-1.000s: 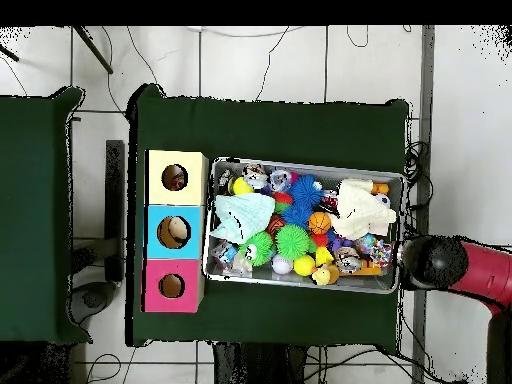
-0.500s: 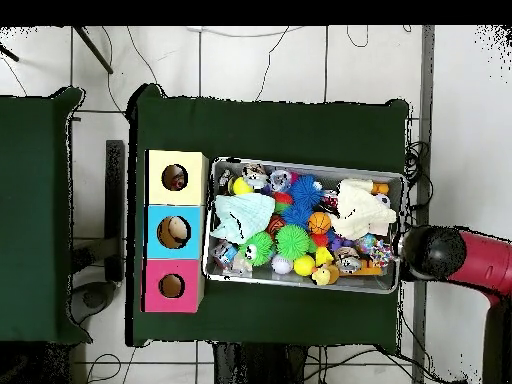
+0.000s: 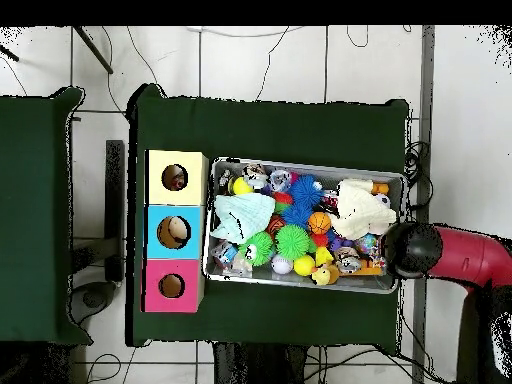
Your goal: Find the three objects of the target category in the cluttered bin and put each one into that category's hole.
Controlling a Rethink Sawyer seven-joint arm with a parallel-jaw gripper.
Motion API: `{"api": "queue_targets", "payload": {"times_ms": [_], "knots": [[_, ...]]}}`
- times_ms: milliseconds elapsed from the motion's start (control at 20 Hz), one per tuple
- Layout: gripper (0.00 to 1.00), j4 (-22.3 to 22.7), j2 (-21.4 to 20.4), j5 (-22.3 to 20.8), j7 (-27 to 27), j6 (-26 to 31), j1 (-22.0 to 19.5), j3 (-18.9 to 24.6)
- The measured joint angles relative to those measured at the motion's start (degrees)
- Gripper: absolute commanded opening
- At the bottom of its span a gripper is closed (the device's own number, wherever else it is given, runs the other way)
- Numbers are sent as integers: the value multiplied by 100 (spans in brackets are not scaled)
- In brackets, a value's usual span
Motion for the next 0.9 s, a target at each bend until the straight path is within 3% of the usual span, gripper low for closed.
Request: {"api": "queue_targets", "payload": {"times_ms": [450, 700, 900], "knots": [[100, 0, 116, 110, 178, -74, 631, -421], [100, 8, 150, 228, 182, -238, 621, -440], [100, 29, 270, 233, 182, -790, 451, -443]]}}
